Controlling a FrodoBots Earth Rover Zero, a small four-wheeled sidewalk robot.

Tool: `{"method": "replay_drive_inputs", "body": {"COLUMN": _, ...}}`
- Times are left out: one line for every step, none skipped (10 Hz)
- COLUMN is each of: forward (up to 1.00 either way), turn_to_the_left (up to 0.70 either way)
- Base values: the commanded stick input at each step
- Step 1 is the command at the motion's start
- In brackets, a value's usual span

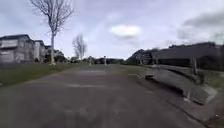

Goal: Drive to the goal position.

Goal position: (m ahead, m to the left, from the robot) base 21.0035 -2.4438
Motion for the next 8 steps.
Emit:
{"method": "replay_drive_inputs", "body": {"forward": 0.7, "turn_to_the_left": 0.31}}
{"method": "replay_drive_inputs", "body": {"forward": 0.7, "turn_to_the_left": 0.34}}
{"method": "replay_drive_inputs", "body": {"forward": 0.7, "turn_to_the_left": 0.35}}
{"method": "replay_drive_inputs", "body": {"forward": 0.7, "turn_to_the_left": 0.35}}
{"method": "replay_drive_inputs", "body": {"forward": 0.7, "turn_to_the_left": 0.35}}
{"method": "replay_drive_inputs", "body": {"forward": 0.7, "turn_to_the_left": 0.33}}
{"method": "replay_drive_inputs", "body": {"forward": 0.7, "turn_to_the_left": 0.03}}
{"method": "replay_drive_inputs", "body": {"forward": 0.7, "turn_to_the_left": 0.02}}
